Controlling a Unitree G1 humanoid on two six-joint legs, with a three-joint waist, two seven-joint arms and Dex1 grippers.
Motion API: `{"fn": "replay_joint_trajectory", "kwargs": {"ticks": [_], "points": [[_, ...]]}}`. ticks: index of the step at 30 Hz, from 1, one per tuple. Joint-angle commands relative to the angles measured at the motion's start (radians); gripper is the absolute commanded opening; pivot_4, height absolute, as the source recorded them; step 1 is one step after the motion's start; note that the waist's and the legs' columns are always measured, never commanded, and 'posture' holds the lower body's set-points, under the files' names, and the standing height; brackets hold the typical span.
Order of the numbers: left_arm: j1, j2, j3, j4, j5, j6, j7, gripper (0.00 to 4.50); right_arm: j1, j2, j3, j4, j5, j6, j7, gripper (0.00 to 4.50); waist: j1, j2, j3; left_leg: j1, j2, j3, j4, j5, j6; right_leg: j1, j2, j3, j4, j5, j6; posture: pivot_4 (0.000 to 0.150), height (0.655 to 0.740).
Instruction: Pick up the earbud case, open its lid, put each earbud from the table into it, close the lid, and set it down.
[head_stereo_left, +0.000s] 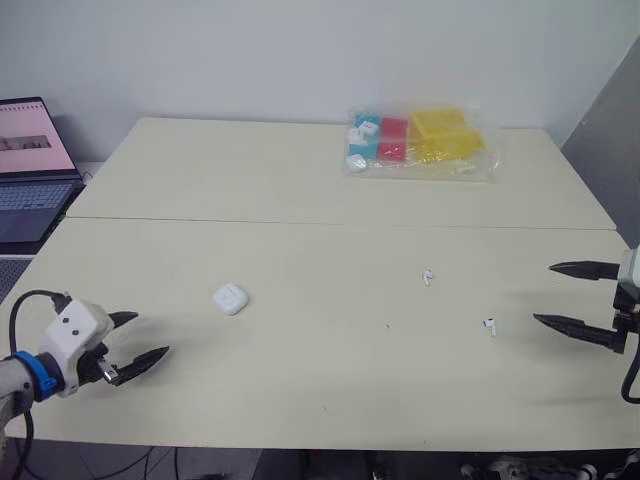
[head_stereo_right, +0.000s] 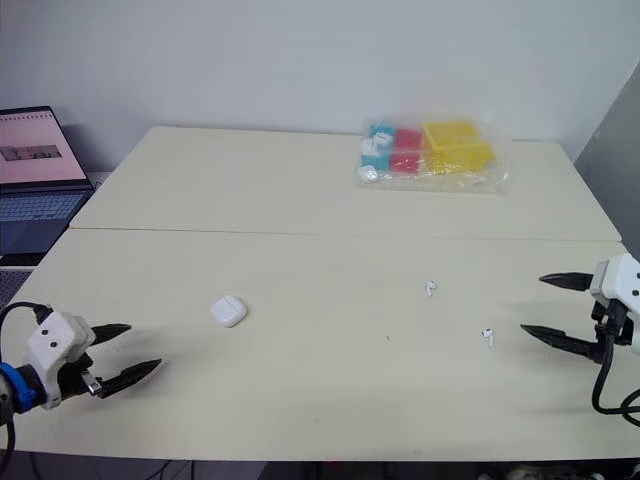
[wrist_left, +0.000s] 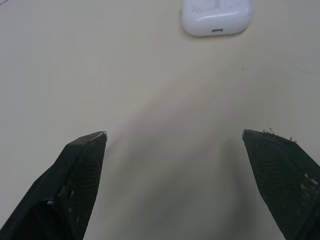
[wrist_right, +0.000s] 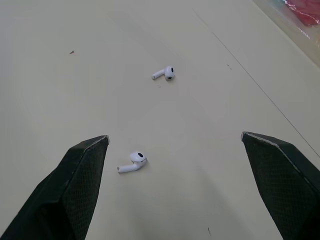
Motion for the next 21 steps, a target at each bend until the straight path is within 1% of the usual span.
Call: {"fn": "replay_joint_trajectory", "kwargs": {"ticks": [1,5,10,13,17,21], "points": [[0.013,0.018,0.038,-0.037,-0.026,0.008,-0.030,4.50,-0.004,-0.013,-0.020,-0.010,-0.004,-0.015,0.013,4.44,0.000,0.000,0.000,0.000,0.000,0.000,0.000,0.000,0.000,0.000,0.000,0.000,0.000,0.000,0.000,0.150,0.7400],[0.007,0.029,0.012,-0.076,-0.025,0.029,-0.044,4.50,-0.011,-0.018,-0.011,-0.023,0.000,-0.006,0.022,4.44,0.000,0.000,0.000,0.001,0.000,0.000,0.000,0.000,0.000,0.000,0.000,0.000,0.001,0.000,0.000,0.150,0.7400],[-0.081,0.032,-0.075,-0.157,-0.039,0.151,-0.019,4.50,-0.039,-0.034,0.016,-0.114,0.047,0.056,0.039,4.44,0.000,0.000,0.000,0.004,0.000,0.000,0.001,0.000,0.000,0.002,0.000,0.000,0.002,0.000,0.000,0.150,0.7400],[-0.184,0.044,-0.150,-0.152,-0.014,0.210,-0.007,4.50,-0.071,-0.046,0.058,-0.207,0.071,0.093,0.039,4.44,0.000,0.000,0.000,0.006,0.000,0.000,0.001,0.000,0.000,0.003,0.000,0.001,0.003,0.000,0.000,0.150,0.7400],[-0.307,0.048,-0.256,-0.098,0.030,0.239,-0.009,4.50,-0.138,-0.057,0.108,-0.325,0.151,0.211,0.006,4.44,0.001,0.000,0.000,0.006,-0.001,0.000,0.001,0.000,0.000,0.003,0.001,0.001,0.006,-0.001,-0.001,0.150,0.7400],[-0.383,0.049,-0.330,-0.050,0.065,0.260,-0.018,4.50,-0.183,-0.067,0.132,-0.375,0.191,0.281,-0.009,4.44,-0.001,0.000,0.000,0.007,-0.001,0.001,0.001,0.000,0.000,0.003,0.001,0.001,0.007,-0.001,-0.001,0.150,0.7400]]}}
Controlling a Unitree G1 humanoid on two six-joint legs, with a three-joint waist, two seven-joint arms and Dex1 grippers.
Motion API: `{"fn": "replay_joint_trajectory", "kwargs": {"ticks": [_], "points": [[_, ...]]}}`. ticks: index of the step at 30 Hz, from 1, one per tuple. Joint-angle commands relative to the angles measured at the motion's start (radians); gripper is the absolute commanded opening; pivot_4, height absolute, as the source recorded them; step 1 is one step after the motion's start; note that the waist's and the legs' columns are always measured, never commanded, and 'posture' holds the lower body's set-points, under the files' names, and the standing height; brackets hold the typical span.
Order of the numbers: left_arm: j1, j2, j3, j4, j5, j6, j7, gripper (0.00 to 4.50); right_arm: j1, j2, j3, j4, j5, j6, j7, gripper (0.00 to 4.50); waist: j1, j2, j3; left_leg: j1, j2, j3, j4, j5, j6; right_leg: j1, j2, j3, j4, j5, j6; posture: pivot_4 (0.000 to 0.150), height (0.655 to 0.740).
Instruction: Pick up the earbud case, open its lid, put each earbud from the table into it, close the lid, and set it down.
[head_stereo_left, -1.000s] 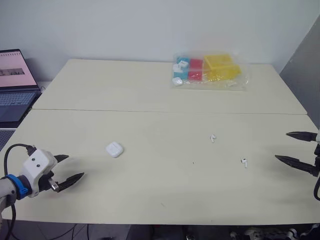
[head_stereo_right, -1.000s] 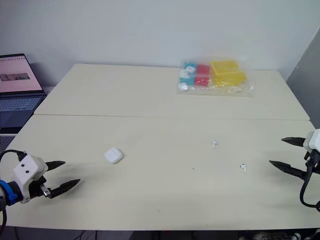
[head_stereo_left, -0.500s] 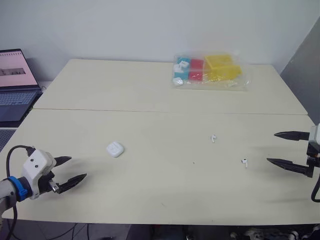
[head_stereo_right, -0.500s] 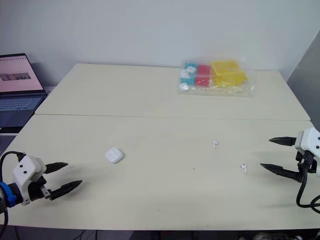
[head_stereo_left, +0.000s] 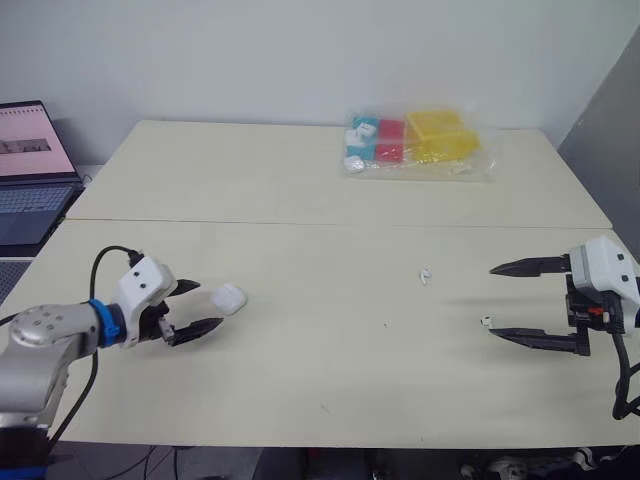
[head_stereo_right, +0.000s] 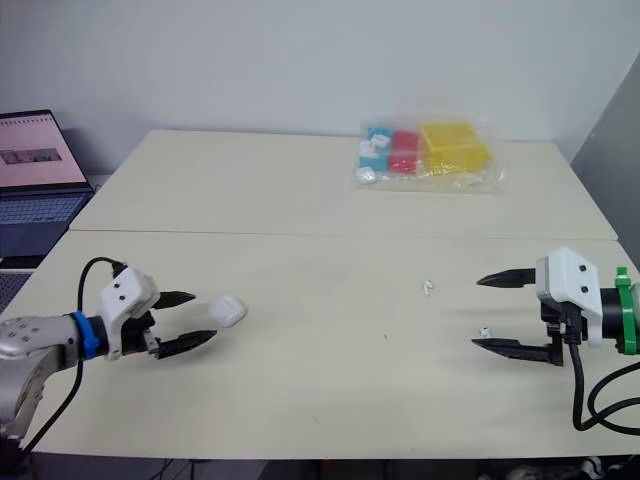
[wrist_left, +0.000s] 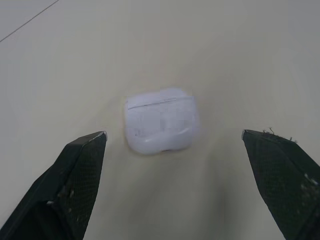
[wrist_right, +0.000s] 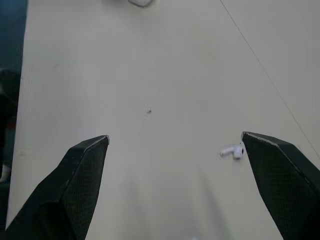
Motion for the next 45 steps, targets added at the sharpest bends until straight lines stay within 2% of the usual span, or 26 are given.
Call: {"fn": "replay_joint_trajectory", "kwargs": {"ticks": [1,18,32,35,39,45], "points": [[-0.056,0.017,-0.059,0.042,0.044,0.014,-0.006,4.50,-0.031,-0.022,0.000,-0.058,0.053,0.060,-0.012,4.44,0.000,0.000,0.000,0.000,0.000,0.000,0.000,0.000,0.000,0.000,0.000,0.000,0.000,0.000,0.000,0.150,0.7400],[-0.195,-0.048,-0.157,0.154,0.069,0.103,0.012,4.50,-0.134,0.006,0.101,-0.119,0.083,0.117,-0.064,4.44,0.001,0.000,0.000,-0.001,0.000,-0.001,0.002,0.000,0.000,0.000,0.000,0.000,0.001,0.000,0.000,0.150,0.7400],[-0.245,-0.075,-0.221,0.201,0.103,0.109,-0.024,4.50,-0.127,0.010,0.100,-0.143,0.108,0.134,-0.069,4.44,0.001,0.000,0.000,-0.002,0.000,-0.002,0.010,0.000,0.000,0.000,0.000,0.000,0.006,0.000,0.000,0.150,0.7400],[-0.256,-0.080,-0.241,0.217,0.114,0.096,-0.042,3.92,-0.124,0.012,0.098,-0.148,0.108,0.134,-0.070,4.50,0.001,0.000,0.000,-0.002,0.000,-0.003,0.010,0.000,0.000,0.001,-0.001,0.000,0.006,0.000,0.001,0.150,0.7400],[-0.254,-0.085,-0.255,0.219,0.113,0.085,-0.064,2.82,-0.117,0.012,0.091,-0.153,0.112,0.137,-0.073,4.50,0.001,0.000,0.000,-0.003,0.000,-0.003,0.010,0.000,0.000,0.001,-0.001,0.000,0.005,0.000,0.001,0.150,0.7400],[-0.239,-0.074,-0.257,0.212,0.121,0.012,-0.104,2.82,-0.113,0.015,0.085,-0.154,0.111,0.138,-0.081,4.50,0.002,0.000,0.000,-0.003,0.000,-0.003,0.010,0.000,0.000,0.001,-0.001,0.000,0.005,0.000,0.001,0.150,0.7400]]}}
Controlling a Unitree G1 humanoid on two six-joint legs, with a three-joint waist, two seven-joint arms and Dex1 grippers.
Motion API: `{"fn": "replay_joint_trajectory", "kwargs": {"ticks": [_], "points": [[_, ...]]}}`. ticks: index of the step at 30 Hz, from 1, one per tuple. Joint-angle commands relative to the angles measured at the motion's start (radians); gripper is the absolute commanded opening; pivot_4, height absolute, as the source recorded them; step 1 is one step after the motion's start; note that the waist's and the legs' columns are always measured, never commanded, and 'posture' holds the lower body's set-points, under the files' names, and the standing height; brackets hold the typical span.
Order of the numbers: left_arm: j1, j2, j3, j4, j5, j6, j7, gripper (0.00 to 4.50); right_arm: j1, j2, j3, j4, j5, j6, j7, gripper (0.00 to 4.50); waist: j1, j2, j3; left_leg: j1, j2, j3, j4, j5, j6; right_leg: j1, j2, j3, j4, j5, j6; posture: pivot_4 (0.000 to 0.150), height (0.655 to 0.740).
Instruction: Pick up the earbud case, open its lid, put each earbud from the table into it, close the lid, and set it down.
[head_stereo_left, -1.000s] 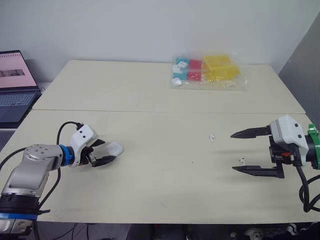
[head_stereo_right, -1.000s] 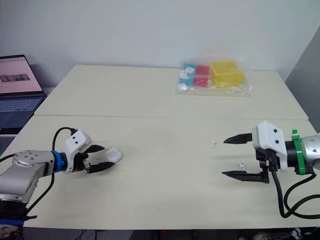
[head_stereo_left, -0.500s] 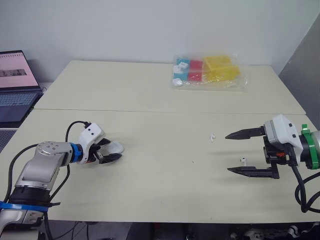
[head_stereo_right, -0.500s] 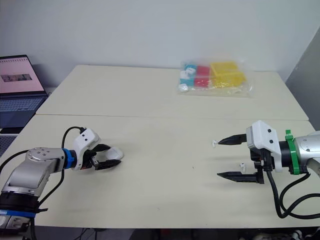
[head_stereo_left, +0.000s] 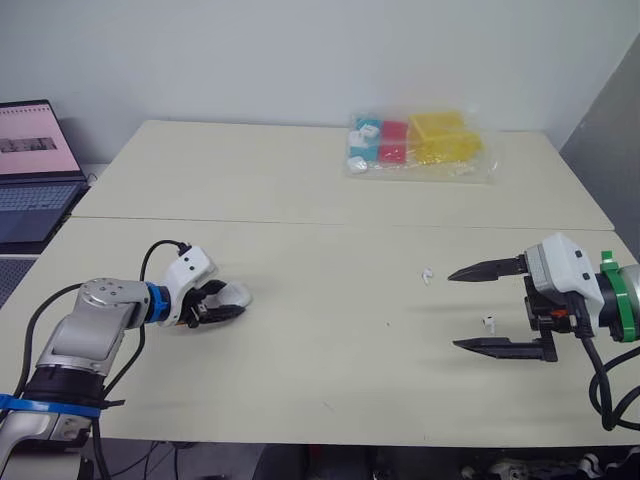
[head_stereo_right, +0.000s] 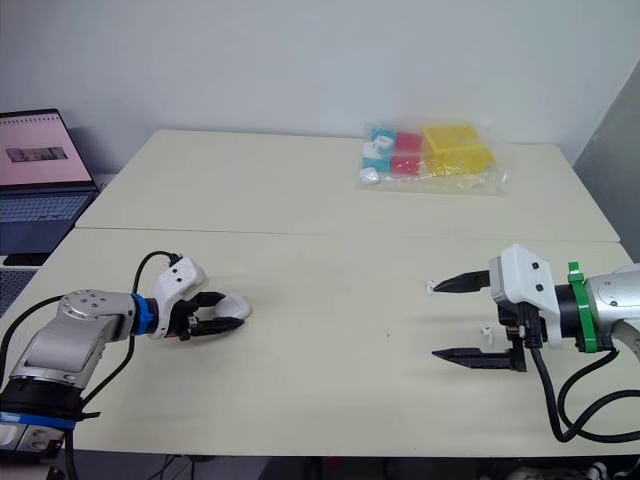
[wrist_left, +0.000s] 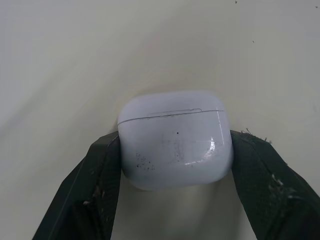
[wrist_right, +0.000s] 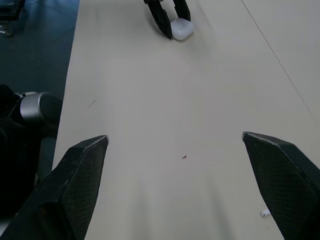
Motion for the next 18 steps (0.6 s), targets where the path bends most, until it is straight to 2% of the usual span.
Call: {"fn": "replay_joint_trajectory", "kwargs": {"ticks": [1,6,8,12,18], "points": [[0.024,-0.006,-0.026,-0.009,-0.004,-0.058,-0.061,2.82,0.002,0.005,-0.035,-0.020,0.021,0.004,-0.013,4.50,0.000,0.000,0.000,0.000,0.000,0.000,0.000,0.000,0.000,0.000,0.000,0.000,0.000,0.000,0.000,0.150,0.7400],[0.032,-0.054,-0.005,-0.098,-0.054,-0.120,-0.094,2.82,0.005,0.012,-0.045,-0.021,0.037,0.039,-0.047,4.50,0.001,0.000,0.000,-0.002,0.000,-0.001,0.000,0.000,0.000,0.000,0.000,-0.001,0.000,0.000,0.000,0.150,0.7400],[0.024,-0.125,0.011,-0.195,-0.119,-0.065,-0.054,2.82,0.009,0.024,-0.056,-0.032,0.082,0.090,-0.083,4.50,0.005,0.000,0.000,-0.005,0.000,-0.002,0.002,0.000,0.000,-0.002,0.000,-0.002,0.000,0.000,0.001,0.150,0.7400],[0.028,-0.245,-0.017,-0.349,-0.144,-0.128,-0.001,2.82,0.024,0.045,-0.067,-0.093,0.116,0.186,-0.216,4.50,0.009,-0.001,0.000,-0.008,0.000,-0.003,0.004,0.000,0.000,-0.003,0.000,-0.002,-0.001,0.001,0.002,0.150,0.7400],[0.034,-0.351,-0.105,-0.363,-0.003,-0.393,0.077,2.82,-0.092,0.133,-0.022,-0.078,0.345,0.451,-0.489,4.50,0.003,-0.001,0.000,-0.006,-0.002,-0.002,0.004,0.000,0.000,-0.003,0.002,0.000,0.001,0.002,0.002,0.150,0.7400]]}}
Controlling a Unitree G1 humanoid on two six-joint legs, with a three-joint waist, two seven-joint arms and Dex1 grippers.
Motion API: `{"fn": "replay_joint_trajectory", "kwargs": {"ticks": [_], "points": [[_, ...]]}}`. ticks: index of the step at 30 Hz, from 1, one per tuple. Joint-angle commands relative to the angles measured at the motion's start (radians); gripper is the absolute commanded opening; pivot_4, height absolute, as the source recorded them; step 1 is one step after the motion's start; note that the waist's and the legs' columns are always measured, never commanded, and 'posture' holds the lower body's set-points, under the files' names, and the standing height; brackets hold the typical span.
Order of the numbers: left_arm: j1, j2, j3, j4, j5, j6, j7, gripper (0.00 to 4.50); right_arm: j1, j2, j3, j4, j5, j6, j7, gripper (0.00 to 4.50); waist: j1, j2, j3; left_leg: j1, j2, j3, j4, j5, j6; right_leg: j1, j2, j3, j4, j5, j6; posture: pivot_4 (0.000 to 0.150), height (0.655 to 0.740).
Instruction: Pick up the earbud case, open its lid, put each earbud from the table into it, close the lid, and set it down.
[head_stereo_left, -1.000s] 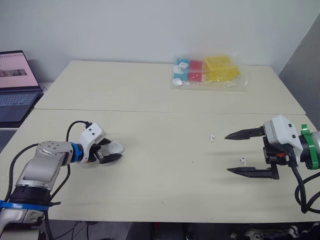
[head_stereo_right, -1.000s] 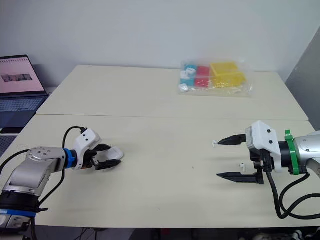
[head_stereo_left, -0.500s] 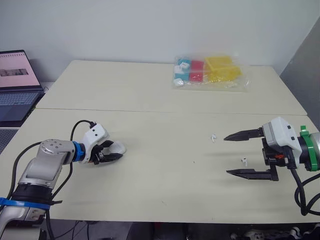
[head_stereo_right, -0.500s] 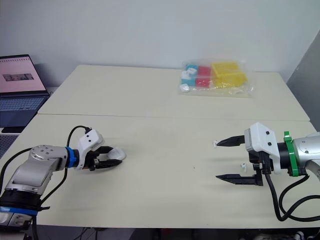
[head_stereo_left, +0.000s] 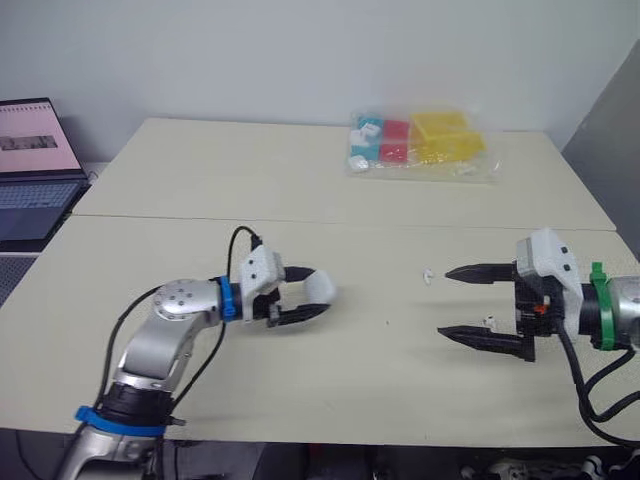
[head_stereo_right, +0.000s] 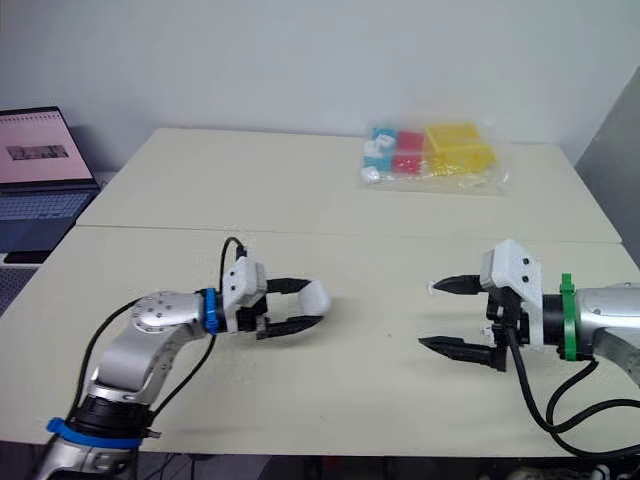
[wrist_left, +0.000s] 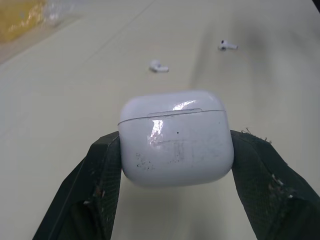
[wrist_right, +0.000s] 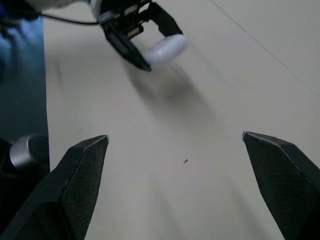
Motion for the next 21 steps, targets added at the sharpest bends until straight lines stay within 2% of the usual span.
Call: {"fn": "replay_joint_trajectory", "kwargs": {"ticks": [1,5,12,21], "points": [[-0.006,-0.032,-0.041,-0.013,0.089,-0.197,0.046,2.82,-0.087,0.049,0.033,0.009,0.142,0.152,-0.180,4.50,-0.001,0.000,0.000,0.000,0.000,0.000,0.000,0.000,0.000,0.000,0.001,0.000,0.000,0.000,0.000,0.150,0.7400],[-0.019,-0.057,-0.088,0.002,0.141,-0.322,0.059,2.82,-0.169,0.136,0.079,0.050,0.297,0.283,-0.376,4.50,0.000,0.000,0.000,0.000,0.001,-0.002,0.000,0.000,0.000,0.000,0.004,-0.001,0.000,0.000,-0.001,0.150,0.7400],[-0.065,-0.064,-0.107,0.087,0.184,-0.535,0.067,2.82,-0.252,0.296,0.185,0.124,0.464,0.344,-0.632,4.50,0.000,0.000,0.000,-0.003,0.001,-0.001,0.000,0.000,0.000,-0.001,0.009,0.000,-0.001,0.000,-0.001,0.150,0.7400],[-0.085,-0.063,-0.115,0.133,0.181,-0.617,0.072,2.82,-0.292,0.360,0.251,0.224,0.551,0.352,-0.756,4.50,-0.004,0.000,0.000,-0.004,0.002,-0.002,0.000,0.000,0.000,-0.002,0.009,0.000,-0.001,0.000,-0.001,0.150,0.7400]]}}
